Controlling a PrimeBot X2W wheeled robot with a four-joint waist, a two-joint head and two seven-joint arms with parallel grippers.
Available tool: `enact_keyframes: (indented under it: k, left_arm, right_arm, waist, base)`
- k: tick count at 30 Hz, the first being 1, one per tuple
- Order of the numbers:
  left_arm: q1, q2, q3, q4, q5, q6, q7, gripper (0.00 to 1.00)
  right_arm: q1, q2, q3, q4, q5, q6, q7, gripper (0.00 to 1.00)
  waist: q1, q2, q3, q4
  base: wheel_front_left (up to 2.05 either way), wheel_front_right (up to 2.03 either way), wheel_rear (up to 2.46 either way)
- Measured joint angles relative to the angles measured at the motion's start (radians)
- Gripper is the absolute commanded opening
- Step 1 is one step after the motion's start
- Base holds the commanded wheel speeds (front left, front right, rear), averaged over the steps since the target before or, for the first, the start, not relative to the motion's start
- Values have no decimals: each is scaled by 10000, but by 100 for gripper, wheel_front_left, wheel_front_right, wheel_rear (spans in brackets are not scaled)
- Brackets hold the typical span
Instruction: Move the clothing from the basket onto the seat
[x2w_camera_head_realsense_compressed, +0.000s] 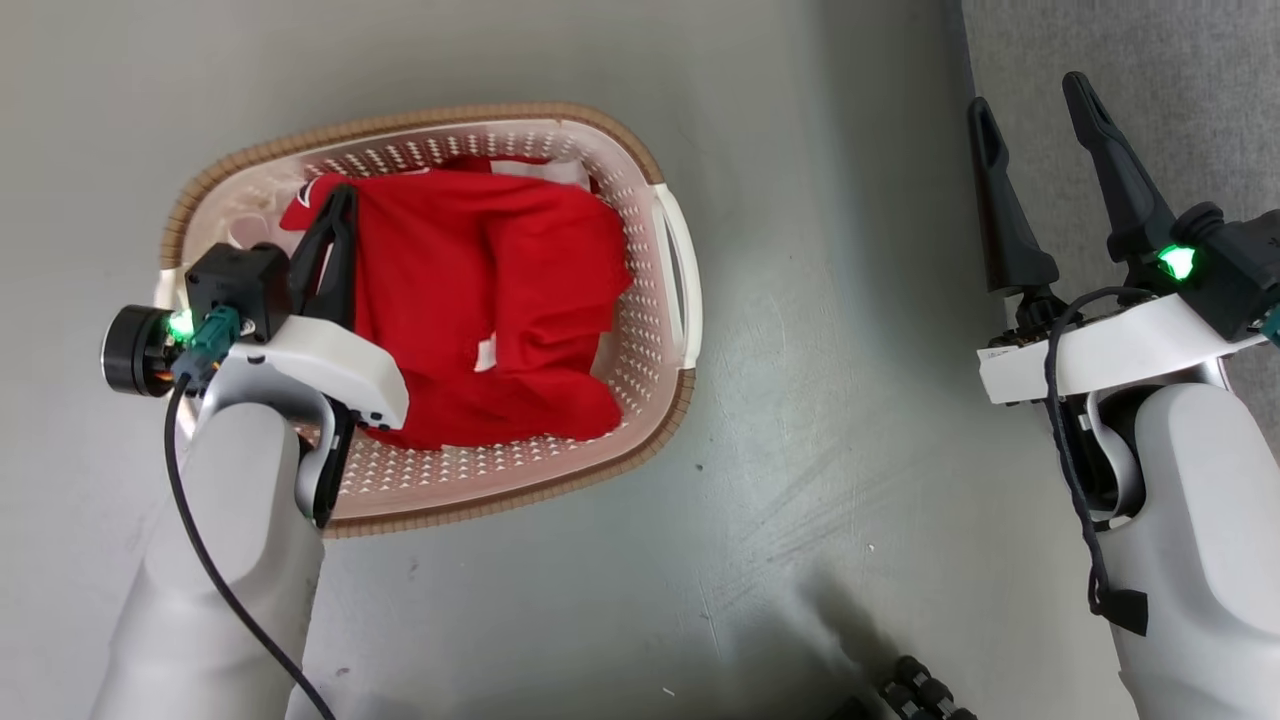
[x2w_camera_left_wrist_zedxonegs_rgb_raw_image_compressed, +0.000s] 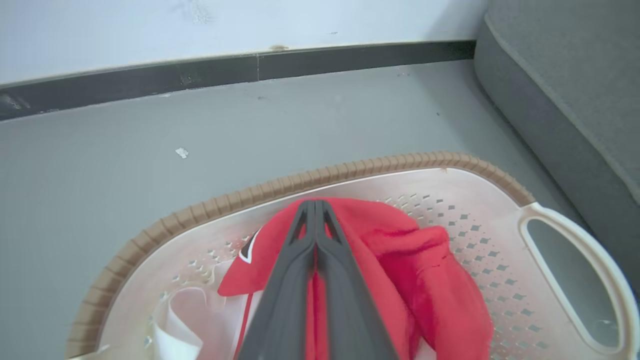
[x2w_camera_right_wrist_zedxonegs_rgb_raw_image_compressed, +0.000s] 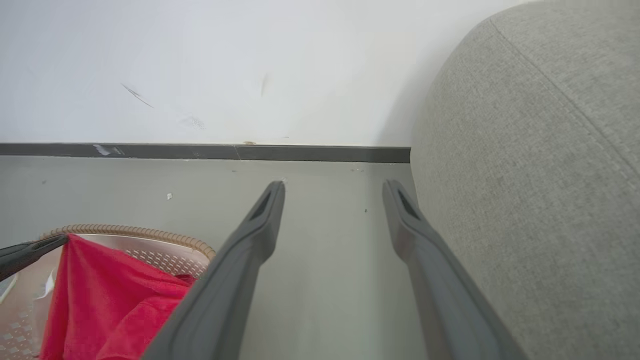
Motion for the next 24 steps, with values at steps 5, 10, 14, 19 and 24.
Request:
enact_keyframes:
  k: [5,10,14,19,24]
  left_arm:
    - [744,-17,163,-865,-316,-25,0,0]
    - [1419,-35,244,-1676,-558,-102,0,0]
    - [1979,-44,249,-2222,-744,-113,0,0]
    - [2724,-40,184,-2917,-1333,-188,0,0]
    - [3325,-38,-84,-3534,-1776,-188,0,0]
  right_arm:
    - [9,-2,-134,84,-81,0,-2,100]
    - [81,-69,-305,221,-86,0,-6,100]
    - [289,-240,-456,362,-171,0,-8,100]
    - [679,-330,-491,499,-196,0,-8,100]
    - [1016,-447,-537,619,-268,0,-8,100]
  waist:
    - [0,0,-416,222]
    - [0,0,-885,442]
    - [0,0,-1305,626]
    - [0,0,-1886,870]
    - [0,0,-2514,1115]
  base:
    - [0,0,0]
    - [0,0,0]
    - [0,0,0]
    - [0,0,0]
    - [0,0,0]
